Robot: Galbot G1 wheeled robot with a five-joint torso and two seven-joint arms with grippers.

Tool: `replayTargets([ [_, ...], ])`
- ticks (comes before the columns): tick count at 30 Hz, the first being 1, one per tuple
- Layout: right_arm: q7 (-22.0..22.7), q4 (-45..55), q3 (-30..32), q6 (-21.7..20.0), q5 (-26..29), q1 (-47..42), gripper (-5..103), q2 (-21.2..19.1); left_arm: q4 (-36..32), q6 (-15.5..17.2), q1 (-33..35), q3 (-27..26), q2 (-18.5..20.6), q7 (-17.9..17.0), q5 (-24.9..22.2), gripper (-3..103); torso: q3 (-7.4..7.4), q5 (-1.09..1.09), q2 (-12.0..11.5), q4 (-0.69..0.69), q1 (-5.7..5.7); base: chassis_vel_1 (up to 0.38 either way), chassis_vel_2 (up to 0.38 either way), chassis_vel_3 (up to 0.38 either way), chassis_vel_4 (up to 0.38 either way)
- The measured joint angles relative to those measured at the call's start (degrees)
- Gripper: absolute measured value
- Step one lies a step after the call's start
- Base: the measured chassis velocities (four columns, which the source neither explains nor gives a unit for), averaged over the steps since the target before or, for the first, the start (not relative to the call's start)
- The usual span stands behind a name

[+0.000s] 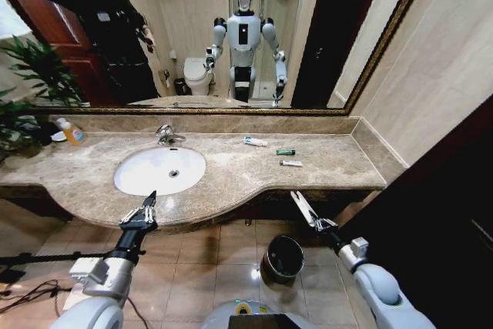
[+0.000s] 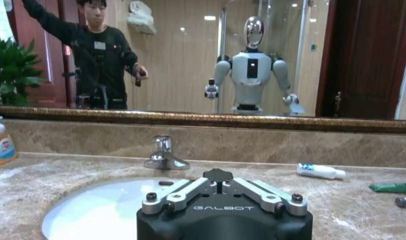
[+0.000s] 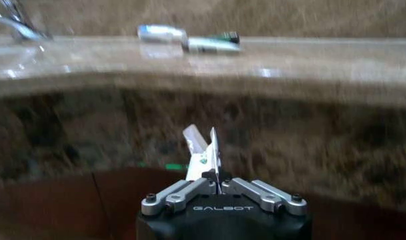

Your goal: Pick up the trash from the sink and place it in the trash bin.

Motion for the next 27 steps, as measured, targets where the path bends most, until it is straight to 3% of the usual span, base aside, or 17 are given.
replayTargets([
  [16,-1.2,-18.6,-3.2,1.9,-6.8,6.5,0,3.7,0.0,0.0,0.0,0.0,0.0,0.0,0.0,0,0.00,0.00,0.0,0.00,0.00,0.000,0.000,0.000,0.000],
  [27,-1.3,-31.7,-3.8,3.5,-15.1,12.7,0,9.3,0.0,0.0,0.0,0.0,0.0,0.0,0.0,0,0.00,0.00,0.0,0.00,0.00,0.000,0.000,0.000,0.000],
])
